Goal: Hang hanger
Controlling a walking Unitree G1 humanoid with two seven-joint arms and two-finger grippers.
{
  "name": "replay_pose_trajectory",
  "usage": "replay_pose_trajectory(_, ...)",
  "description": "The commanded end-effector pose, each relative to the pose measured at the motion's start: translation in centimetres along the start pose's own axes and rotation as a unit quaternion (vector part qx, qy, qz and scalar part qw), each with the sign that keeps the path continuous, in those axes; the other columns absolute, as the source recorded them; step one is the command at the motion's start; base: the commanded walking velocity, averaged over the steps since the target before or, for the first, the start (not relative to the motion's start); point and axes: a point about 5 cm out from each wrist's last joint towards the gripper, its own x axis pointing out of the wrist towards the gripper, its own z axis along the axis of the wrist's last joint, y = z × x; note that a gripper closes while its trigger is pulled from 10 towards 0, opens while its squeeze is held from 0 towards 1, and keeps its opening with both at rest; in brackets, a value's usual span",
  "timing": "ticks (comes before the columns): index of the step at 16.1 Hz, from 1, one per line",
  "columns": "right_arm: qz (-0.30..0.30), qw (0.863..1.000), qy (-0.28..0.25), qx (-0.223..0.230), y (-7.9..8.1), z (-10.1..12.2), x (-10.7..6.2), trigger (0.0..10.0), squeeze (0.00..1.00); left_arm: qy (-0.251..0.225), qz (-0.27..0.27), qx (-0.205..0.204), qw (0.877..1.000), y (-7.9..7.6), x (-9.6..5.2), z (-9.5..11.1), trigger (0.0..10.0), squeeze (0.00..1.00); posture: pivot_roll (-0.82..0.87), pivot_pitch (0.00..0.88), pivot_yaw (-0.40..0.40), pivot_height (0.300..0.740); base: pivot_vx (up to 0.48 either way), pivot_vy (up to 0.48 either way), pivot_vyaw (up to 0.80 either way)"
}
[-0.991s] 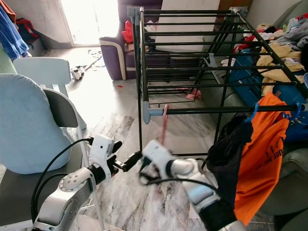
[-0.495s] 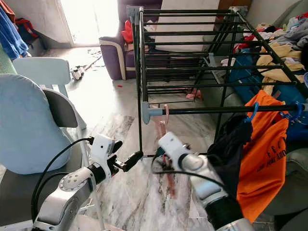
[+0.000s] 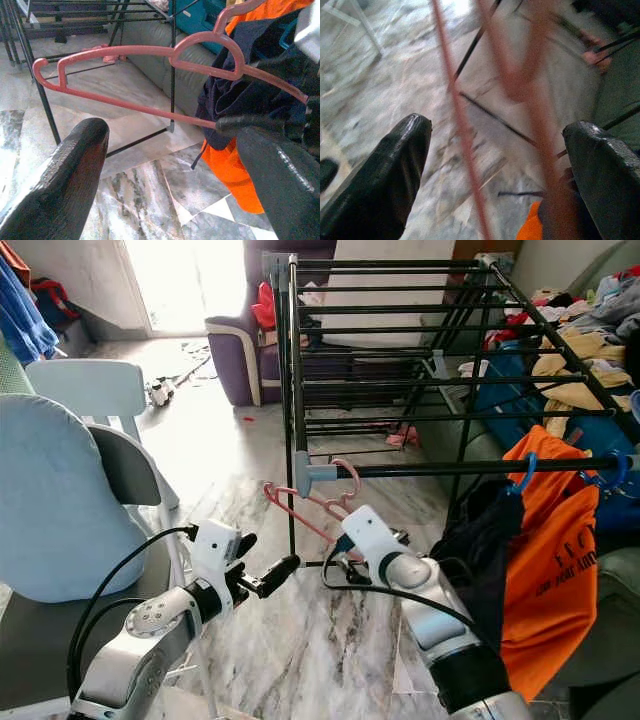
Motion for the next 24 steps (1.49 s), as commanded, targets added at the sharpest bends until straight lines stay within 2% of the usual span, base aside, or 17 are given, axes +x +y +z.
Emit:
replay_pose_trajectory(1, -0.029, 0.999, -0.021, 0.008, -0.8, 0.4, -0.9, 10.0, 1.00, 0.005, 0.000, 0.006, 1.000, 0.1, 0.0, 0.0, 10.0, 0.00, -0.08, 0.000, 0.012, 0.740, 0.000, 0.000, 0.00)
replay_pose_trajectory(4, -0.056, 0.998, -0.041, 0.005, -1.2, 0.2, -1.7, 10.0, 1.00, 0.005, -0.004, 0.009, 1.000, 0.2, 0.1, 0.0, 10.0, 0.00, -0.09, 0.000, 0.024, 0.740, 0.000, 0.000, 0.00)
replay_pose_trajectory(10, -0.048, 0.997, -0.056, 0.009, -0.4, 0.6, -2.0, 10.0, 1.00, 0.010, -0.006, 0.021, 1.000, 0.3, 0.3, 0.1, 10.0, 0.00, -0.09, 0.000, 0.026, 0.740, 0.000, 0.000, 0.00)
replay_pose_trajectory(21, -0.053, 0.996, -0.065, 0.013, -0.2, 1.2, -1.6, 10.0, 1.00, 0.009, 0.008, 0.034, 0.999, 0.7, 0.1, 0.2, 10.0, 0.00, -0.08, 0.000, 0.025, 0.740, -0.370, 0.000, 0.00)
replay_pose_trajectory(24, -0.056, 0.996, -0.063, 0.013, -0.3, 1.2, -1.4, 10.0, 1.00, -0.004, 0.023, 0.038, 0.999, 1.1, 0.1, 0.6, 10.0, 0.00, -0.07, 0.000, 0.022, 0.740, -0.203, 0.000, 0.00)
